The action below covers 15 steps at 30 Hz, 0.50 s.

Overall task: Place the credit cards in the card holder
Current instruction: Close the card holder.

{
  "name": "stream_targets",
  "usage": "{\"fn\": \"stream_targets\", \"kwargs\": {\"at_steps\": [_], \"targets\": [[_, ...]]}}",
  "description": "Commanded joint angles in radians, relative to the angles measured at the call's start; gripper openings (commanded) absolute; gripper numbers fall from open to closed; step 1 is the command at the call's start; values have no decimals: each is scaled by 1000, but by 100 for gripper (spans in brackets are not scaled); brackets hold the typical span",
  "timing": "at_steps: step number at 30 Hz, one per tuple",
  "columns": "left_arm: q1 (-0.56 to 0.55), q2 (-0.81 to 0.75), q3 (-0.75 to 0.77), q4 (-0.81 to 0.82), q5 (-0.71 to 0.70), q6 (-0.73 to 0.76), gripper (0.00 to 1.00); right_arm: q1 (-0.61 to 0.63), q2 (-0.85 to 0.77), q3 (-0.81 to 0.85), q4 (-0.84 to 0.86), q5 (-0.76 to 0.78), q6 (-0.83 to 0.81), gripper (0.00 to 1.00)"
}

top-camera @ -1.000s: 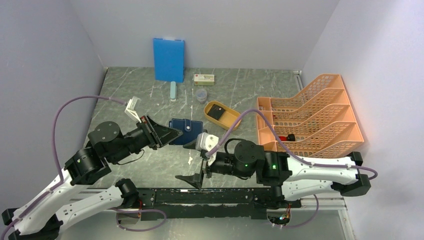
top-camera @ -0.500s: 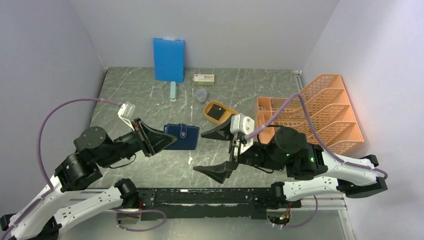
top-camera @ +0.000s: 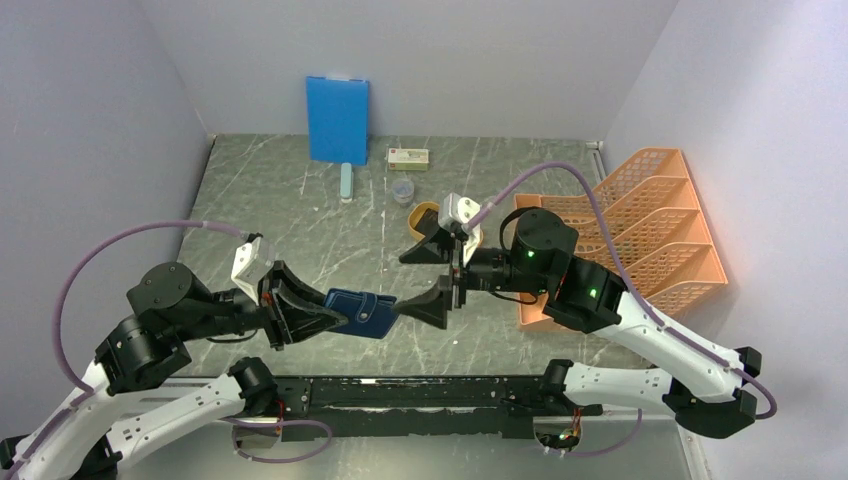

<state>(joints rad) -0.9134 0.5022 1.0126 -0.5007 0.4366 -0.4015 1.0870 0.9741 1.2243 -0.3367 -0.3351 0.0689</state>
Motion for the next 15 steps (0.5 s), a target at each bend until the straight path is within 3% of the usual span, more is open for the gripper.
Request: {"fn": "stream_targets", "kwargs": {"at_steps": [1,7,15], "targets": [[-4,-11,42,44,129,97,5,-14,-22,-19,99,-320,72,86],[-4,-17,55,73,149,111,5,-16,-9,-37,132,-418,111,80],[-4,-20,60,103,160,91,5,-15,-7,-111,222,-411,165,73]]}}
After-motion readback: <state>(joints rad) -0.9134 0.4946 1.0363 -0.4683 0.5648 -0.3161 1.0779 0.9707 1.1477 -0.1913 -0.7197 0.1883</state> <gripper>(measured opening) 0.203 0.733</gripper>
